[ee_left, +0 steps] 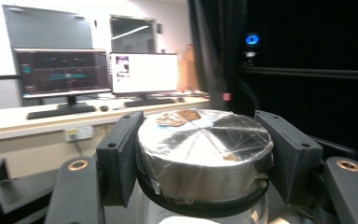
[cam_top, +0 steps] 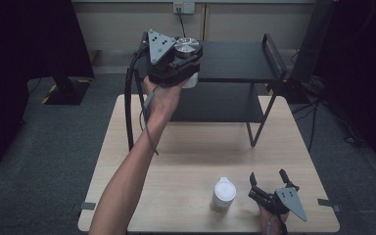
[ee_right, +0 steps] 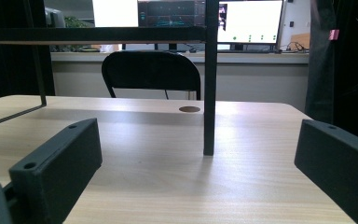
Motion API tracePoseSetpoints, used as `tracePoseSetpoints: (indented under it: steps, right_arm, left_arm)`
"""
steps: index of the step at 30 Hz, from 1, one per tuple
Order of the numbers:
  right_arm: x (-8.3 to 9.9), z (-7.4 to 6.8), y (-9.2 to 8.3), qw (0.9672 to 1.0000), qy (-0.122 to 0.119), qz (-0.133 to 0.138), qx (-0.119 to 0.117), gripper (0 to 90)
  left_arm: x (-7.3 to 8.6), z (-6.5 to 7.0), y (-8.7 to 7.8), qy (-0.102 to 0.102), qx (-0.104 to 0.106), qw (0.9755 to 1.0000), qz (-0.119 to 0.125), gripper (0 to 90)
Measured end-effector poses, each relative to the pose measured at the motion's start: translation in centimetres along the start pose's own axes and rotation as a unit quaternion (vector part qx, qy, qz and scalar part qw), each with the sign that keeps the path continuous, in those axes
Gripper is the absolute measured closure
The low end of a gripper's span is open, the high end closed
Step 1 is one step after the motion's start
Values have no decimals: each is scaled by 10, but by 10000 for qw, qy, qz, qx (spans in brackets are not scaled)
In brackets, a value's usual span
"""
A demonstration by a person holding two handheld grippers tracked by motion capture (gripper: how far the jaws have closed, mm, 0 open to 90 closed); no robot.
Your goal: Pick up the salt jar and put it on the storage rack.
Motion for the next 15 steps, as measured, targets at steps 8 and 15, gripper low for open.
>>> tracePoseSetpoints:
  steps: [8,15]
  right_arm:
    - [0,0,0,10000,2,1,-8,0]
    - [0,0,0,10000,1,-3,-4,0]
  left_arm:
    - [6,-7,26,63,-252,9996,-70,354]
    - [13,-4,41,86,-334,9994,60,354]
Point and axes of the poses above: each handheld gripper's, and its own axes: y roughly forward along the jaws, x roughly out of its underside, z roughly to its right, the point moved 6 cm from there along y, roughly forward along the jaws, and after that the axes turned 4 degrees about -y, right-handed, at the moved point
